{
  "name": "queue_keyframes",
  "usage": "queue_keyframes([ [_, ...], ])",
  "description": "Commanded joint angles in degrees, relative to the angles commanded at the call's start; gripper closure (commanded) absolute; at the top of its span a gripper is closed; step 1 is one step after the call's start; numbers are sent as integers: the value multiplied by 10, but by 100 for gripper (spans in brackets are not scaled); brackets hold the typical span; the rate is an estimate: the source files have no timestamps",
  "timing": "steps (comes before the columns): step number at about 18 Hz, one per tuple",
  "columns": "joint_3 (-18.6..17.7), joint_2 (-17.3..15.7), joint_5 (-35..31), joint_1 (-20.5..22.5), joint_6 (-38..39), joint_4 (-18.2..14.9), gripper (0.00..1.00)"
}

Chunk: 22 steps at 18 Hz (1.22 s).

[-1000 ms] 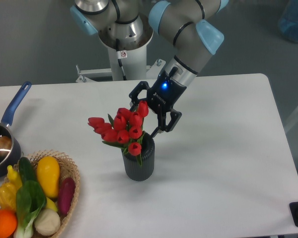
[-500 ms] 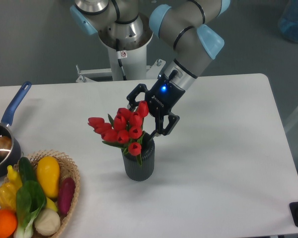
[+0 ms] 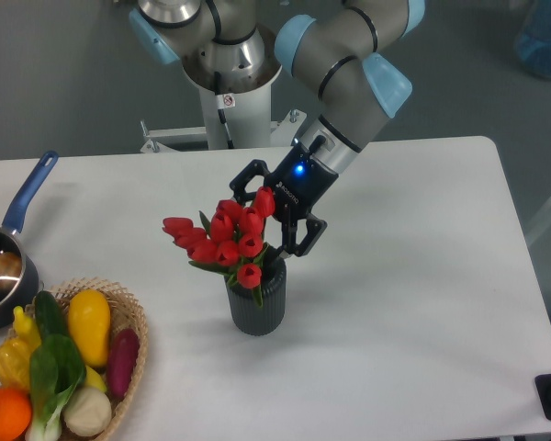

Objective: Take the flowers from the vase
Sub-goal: 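Close the gripper on the tulip bunch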

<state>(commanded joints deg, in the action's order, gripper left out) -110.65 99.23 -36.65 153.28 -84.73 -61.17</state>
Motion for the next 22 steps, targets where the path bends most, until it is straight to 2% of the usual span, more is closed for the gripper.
queue_keyframes([
  [9, 1, 4, 9, 1, -1, 1, 1],
  [13, 1, 5, 10, 1, -2, 1, 8],
  [15, 1, 4, 10, 1, -2, 1, 17],
  [19, 1, 5, 10, 1, -2, 2, 30],
  [22, 1, 4, 10, 2, -1, 2, 37],
])
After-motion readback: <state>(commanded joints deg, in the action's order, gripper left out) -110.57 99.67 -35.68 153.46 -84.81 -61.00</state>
